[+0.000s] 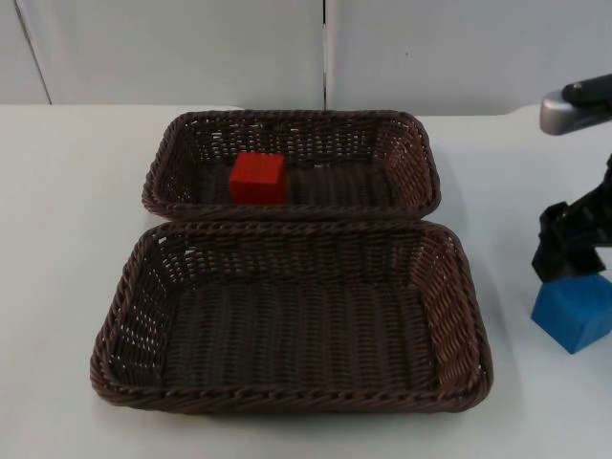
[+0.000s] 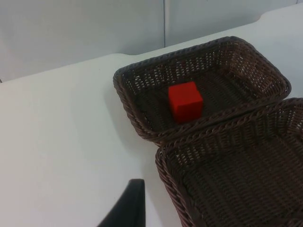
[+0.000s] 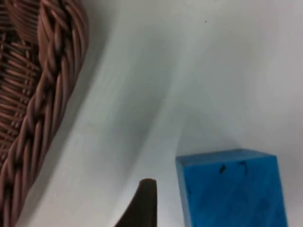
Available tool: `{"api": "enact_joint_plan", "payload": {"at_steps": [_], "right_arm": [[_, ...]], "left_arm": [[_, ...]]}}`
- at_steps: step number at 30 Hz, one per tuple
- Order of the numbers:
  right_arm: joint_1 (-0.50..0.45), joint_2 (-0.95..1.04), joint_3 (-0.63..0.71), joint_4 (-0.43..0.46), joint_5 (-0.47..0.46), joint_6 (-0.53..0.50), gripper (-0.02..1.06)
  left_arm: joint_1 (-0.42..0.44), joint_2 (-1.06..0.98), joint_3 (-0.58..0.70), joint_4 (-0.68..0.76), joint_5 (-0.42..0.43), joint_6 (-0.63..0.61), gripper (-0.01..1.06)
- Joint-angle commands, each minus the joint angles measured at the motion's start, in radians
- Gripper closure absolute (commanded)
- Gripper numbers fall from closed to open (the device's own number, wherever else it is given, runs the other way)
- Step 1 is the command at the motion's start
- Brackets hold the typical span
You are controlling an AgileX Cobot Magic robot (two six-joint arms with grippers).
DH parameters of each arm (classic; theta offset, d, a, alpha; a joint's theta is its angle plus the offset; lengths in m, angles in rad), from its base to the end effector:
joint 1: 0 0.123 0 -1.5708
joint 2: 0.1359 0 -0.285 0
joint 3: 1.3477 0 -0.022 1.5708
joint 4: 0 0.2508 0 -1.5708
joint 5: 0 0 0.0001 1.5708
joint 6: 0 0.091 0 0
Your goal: Pick up one cube with the left hand and place it into the upper basket. Pick up one cube with the right hand and place it into the lower basket.
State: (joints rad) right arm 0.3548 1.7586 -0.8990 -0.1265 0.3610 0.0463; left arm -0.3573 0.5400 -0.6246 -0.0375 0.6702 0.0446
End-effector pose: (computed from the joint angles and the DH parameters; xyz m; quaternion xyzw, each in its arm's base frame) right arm 0.3055 0.1088 0.1516 -0.2019 0.9545 0.0092 0.2191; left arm 0.0938 -0.0373 0.3223 0.1650 0.8435 -0.0968 0.5018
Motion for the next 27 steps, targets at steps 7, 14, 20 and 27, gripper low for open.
{"api": "enact_joint_plan", "payload": {"at_steps": [7, 14, 20, 27], "right_arm": [[0.004, 0.115, -0.006, -0.002, -0.126, 0.027, 0.21], [0.004, 0.192, -0.006, -0.002, -0.201, 0.041, 0.29], [0.004, 0.202, -0.006, -0.006, -0.187, 0.034, 0.51], [0.004, 0.2, -0.006, -0.021, -0.147, 0.024, 1.03]], "left_arm": [[-0.005, -0.005, 0.003, 0.004, -0.009, -0.009, 0.0], [-0.005, -0.005, 0.003, 0.004, -0.009, -0.009, 0.0], [-0.005, -0.005, 0.003, 0.004, -0.009, -0.009, 0.0], [-0.005, -0.005, 0.003, 0.004, -0.006, -0.009, 0.0]]}}
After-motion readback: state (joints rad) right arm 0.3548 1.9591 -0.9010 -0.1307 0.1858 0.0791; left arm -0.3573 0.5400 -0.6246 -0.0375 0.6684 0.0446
